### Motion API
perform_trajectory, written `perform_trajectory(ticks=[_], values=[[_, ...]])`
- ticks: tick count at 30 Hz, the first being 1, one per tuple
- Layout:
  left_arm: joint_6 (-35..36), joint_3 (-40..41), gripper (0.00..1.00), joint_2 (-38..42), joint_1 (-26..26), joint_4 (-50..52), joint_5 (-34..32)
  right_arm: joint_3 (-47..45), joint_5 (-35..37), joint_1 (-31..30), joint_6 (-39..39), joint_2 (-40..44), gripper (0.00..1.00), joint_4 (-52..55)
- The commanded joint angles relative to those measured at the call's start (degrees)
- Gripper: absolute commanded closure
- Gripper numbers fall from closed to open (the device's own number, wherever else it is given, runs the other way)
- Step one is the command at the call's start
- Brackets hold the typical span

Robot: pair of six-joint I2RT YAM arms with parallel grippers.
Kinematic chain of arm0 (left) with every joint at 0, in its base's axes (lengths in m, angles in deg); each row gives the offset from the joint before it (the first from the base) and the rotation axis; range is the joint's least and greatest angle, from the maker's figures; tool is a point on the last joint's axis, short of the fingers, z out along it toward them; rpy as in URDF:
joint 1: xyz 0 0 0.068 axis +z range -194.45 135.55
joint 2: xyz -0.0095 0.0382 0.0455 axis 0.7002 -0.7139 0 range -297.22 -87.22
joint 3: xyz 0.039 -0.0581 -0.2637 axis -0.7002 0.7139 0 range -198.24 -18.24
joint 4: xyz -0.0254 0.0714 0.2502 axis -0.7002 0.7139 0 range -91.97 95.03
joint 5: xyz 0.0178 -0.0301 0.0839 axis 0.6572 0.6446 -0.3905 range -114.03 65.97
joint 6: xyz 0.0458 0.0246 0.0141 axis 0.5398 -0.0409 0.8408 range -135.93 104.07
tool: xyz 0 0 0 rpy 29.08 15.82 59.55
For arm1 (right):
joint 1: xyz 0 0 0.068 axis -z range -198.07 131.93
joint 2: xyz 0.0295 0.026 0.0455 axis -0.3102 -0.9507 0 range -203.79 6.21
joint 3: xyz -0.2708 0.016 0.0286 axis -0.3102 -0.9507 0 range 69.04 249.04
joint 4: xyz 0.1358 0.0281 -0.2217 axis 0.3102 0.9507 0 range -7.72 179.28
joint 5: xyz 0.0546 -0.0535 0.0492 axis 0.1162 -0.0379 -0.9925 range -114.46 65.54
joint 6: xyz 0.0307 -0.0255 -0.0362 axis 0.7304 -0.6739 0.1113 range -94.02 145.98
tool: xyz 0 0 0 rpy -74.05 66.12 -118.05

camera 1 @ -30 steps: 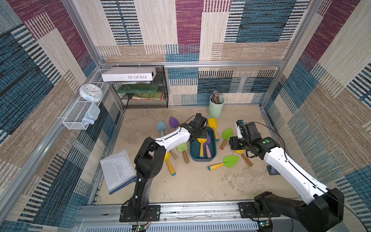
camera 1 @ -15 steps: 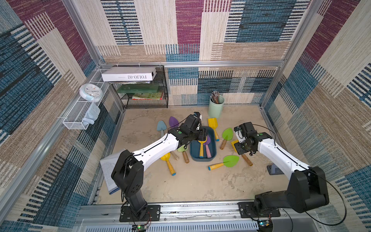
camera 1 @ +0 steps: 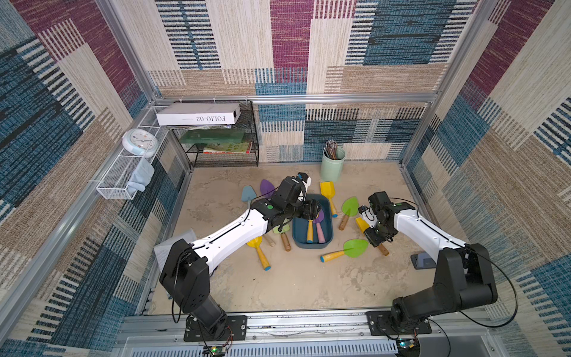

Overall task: Put the shovel into the storage box
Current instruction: Pick up the shovel from the center of the board.

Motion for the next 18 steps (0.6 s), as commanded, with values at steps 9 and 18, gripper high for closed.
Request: perform_trajectory(ticks=[9,18], values=[[0.06,-0.99,0.32,0.58,-0.48,1.26,1.45,-0.83,-0.30,1.03,-0.92,-3.94,0.41,1.12],[0.50,-1.56,0.32,0.75,-0.71,2.16,0.93,-1.56,0.34,2.75,-0.56,-6.79,0.43,-0.61]])
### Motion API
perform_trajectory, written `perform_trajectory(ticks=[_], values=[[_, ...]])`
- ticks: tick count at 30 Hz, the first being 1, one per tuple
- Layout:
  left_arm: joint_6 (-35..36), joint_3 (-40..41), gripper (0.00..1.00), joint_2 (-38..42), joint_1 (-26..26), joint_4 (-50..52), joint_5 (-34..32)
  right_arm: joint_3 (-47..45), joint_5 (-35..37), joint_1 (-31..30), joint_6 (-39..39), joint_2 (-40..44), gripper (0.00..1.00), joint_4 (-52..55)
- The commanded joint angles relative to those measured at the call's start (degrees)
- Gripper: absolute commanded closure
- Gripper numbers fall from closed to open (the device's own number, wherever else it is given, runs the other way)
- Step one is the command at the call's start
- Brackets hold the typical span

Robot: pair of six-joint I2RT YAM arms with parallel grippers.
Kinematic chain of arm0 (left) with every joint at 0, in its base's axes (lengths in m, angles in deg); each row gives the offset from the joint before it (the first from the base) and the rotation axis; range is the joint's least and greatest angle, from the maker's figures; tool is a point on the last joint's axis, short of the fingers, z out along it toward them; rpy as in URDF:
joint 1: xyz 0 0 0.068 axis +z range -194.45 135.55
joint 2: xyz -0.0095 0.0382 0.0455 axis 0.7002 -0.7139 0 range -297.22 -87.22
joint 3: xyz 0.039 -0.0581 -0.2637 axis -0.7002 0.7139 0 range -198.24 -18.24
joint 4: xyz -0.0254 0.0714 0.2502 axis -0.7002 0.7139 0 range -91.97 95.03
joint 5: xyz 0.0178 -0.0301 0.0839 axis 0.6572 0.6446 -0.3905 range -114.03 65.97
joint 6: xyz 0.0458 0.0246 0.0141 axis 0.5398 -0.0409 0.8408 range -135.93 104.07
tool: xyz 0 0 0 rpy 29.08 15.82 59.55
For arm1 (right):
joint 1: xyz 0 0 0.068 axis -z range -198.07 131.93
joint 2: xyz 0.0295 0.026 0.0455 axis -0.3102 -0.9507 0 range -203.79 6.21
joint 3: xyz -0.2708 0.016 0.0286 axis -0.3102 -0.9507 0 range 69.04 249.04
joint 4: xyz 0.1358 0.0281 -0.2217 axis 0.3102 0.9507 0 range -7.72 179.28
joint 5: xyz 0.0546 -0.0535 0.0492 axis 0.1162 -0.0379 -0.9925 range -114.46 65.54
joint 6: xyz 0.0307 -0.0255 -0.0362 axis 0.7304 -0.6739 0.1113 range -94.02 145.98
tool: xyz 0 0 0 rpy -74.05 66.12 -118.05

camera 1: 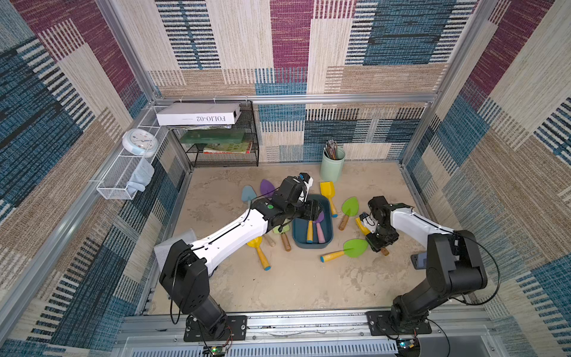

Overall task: Put the shovel into the storage box
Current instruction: Pick up the shovel from the center of the board.

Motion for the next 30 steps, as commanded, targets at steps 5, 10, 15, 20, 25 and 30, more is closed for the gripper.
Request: perform_trajectory(ticks=[5,10,15,20,25,30], values=[[0.59,-0.97,0.32,0.09,-0.12,0.75,-0.12,-0.60,-0.24,0.88,-0.05,-1.83,0.48,-1.79],[0.59,-1.45,0.32,-0.34,-0.18,1.05,-0.12,-0.63,-0.43,1.32,0.04,-3.63,0.57,-2.66],[0.50,-1.87,0.32,-0.53,-0.19,1.18,-0.03,-0.28,-0.39,1.64,0.26,-4.91,0.71,-3.16],[0.41,-2.07,0.32,-0.59,-0.26,1.28,0.14,0.52,0.25,2.00,0.44,-6.03,0.83,-3.03],[0.24,-1.91,0.32,-0.46,-0.49,0.62,0.56,1.73,0.73,2.36,0.65,-5.89,0.92,-3.01],[0.43,-0.68,0.32,-0.36,-1.08,-1.23,1.46,3.78,1.94,2.77,1.26,-3.88,1.00,-3.77]])
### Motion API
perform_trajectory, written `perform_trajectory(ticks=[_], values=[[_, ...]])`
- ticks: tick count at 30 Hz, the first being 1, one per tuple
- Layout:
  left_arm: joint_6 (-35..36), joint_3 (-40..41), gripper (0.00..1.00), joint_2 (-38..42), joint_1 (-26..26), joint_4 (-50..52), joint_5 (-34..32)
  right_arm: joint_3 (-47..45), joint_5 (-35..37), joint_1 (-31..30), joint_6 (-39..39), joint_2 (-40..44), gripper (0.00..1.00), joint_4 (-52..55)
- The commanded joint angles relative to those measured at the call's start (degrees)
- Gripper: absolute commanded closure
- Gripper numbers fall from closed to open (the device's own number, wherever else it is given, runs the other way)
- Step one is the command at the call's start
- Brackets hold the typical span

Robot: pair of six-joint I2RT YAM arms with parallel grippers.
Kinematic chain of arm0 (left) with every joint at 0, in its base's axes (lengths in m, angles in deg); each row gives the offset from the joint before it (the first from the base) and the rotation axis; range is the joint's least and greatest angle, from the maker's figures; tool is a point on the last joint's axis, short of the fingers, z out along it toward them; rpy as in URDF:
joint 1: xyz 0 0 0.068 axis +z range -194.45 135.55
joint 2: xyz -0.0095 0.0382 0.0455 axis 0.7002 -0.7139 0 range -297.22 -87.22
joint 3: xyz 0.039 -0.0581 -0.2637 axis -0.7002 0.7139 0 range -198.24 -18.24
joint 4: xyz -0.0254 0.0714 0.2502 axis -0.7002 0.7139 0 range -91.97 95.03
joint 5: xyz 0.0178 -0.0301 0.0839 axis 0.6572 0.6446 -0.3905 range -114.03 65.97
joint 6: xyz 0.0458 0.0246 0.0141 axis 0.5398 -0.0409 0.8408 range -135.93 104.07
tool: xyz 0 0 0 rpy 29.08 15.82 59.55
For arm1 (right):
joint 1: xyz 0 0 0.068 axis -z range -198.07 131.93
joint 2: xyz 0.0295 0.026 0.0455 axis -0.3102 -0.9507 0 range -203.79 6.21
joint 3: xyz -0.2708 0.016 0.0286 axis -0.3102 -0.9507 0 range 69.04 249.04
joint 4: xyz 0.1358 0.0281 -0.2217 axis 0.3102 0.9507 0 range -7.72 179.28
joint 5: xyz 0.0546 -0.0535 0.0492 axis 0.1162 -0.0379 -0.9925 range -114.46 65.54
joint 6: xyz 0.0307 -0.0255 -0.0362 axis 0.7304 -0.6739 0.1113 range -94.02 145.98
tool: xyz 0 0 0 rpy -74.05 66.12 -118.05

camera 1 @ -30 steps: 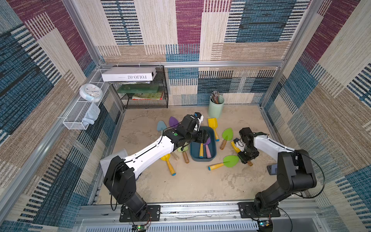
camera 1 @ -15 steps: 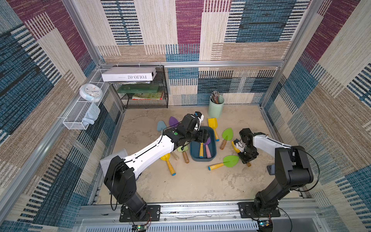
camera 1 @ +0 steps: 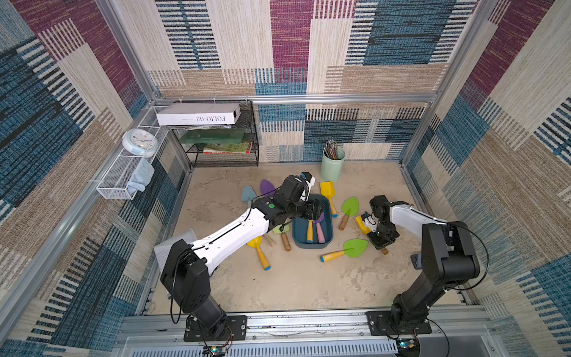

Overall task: Put the shovel into the storage box
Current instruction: Pick up the shovel from the center of the board.

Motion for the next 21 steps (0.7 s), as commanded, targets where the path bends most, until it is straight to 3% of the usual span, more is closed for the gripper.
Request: perform_trajectory(ticks=[1,8,14,17,21], values=[[0.34,1.09,0.32,0.18,-0.43,-2.30,1.22,1.62,1.85,0.16,1.22,1.83,1.00,-3.12],[-1.30,5.15,0.32,-0.02,-0.73,-10.22,4.20,4.03,-1.67,0.24,2.90,7.88,1.00,-5.87],[-2.93,7.51,0.32,-1.37,-1.05,-18.38,6.66,6.29,-9.84,0.15,6.41,10.88,1.00,-7.32],[-2.65,6.71,0.32,-2.83,-1.48,-19.83,6.46,7.43,-15.27,-0.13,7.69,11.68,1.00,-7.42],[-2.57,5.96,0.32,-4.58,-2.23,-22.53,4.87,7.13,-17.00,-2.44,10.32,13.05,1.00,-9.76]])
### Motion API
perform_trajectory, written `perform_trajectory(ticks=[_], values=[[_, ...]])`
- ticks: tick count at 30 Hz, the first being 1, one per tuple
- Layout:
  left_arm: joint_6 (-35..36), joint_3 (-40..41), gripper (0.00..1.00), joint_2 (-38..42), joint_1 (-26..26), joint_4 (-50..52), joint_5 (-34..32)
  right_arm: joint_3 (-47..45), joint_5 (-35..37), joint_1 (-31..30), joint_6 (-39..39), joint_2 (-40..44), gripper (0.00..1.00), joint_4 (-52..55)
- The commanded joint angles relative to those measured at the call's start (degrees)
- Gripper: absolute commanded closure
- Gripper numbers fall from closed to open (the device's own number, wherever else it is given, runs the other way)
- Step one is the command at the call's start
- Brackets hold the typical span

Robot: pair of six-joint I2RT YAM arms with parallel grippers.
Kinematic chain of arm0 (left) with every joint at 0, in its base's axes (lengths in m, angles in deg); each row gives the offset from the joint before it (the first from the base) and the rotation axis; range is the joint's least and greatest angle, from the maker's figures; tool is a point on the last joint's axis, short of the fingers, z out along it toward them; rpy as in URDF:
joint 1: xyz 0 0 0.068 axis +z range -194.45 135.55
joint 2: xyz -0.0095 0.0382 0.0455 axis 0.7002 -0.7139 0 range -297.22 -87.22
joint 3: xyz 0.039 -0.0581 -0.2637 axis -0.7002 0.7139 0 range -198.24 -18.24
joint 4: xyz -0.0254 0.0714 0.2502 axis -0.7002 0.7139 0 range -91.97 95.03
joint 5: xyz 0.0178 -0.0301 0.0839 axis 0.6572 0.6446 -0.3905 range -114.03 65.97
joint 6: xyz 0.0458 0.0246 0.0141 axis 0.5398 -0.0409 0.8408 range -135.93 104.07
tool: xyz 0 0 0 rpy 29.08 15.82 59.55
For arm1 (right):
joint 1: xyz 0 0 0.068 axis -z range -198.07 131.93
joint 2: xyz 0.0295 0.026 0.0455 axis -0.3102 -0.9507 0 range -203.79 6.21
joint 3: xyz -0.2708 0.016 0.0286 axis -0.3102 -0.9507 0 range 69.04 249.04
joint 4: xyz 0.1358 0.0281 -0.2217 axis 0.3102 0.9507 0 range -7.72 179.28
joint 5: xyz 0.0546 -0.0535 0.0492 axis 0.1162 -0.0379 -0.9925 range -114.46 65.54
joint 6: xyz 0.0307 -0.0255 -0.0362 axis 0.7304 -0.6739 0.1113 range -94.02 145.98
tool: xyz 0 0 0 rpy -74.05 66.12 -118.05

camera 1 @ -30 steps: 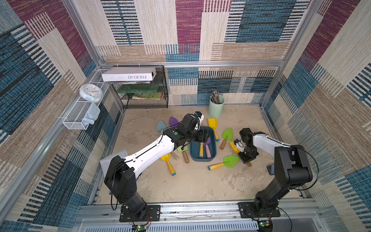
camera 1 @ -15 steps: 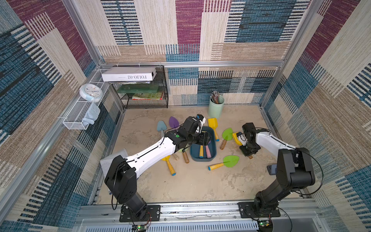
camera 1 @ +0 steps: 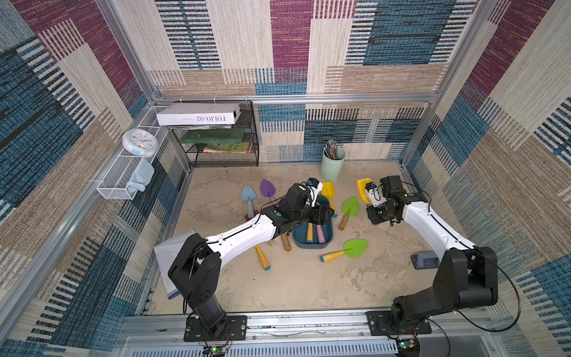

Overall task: Put the shovel into the storage box
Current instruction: Pick up the shovel from the center of the board.

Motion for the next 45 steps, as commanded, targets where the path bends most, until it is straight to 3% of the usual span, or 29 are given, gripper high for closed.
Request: perform_trajectory(ticks=[1,15,27,35,45], values=[[0.03,-1.04,0.32,-1.11,-0.59,-5.28,-1.49,-0.19,-4.47,-1.55,3.39,1.11,1.00,-2.93],[1.71,-11.38,0.36,-9.60,-2.57,-5.02,-12.23,-0.44,-3.31,-11.55,9.05,-0.38,1.00,-7.09],[2.19,-14.39,0.41,-13.71,-2.59,-2.96,-17.02,1.52,-3.44,-14.28,9.62,-1.54,1.00,-6.58],[2.54,-16.19,0.65,-15.04,-2.57,-2.14,-18.49,1.96,-3.67,-14.91,9.68,-1.71,1.00,-6.01],[2.21,-17.57,0.85,-16.18,-2.57,-1.33,-19.01,2.88,-3.94,-15.57,9.49,-2.15,1.00,-5.35]])
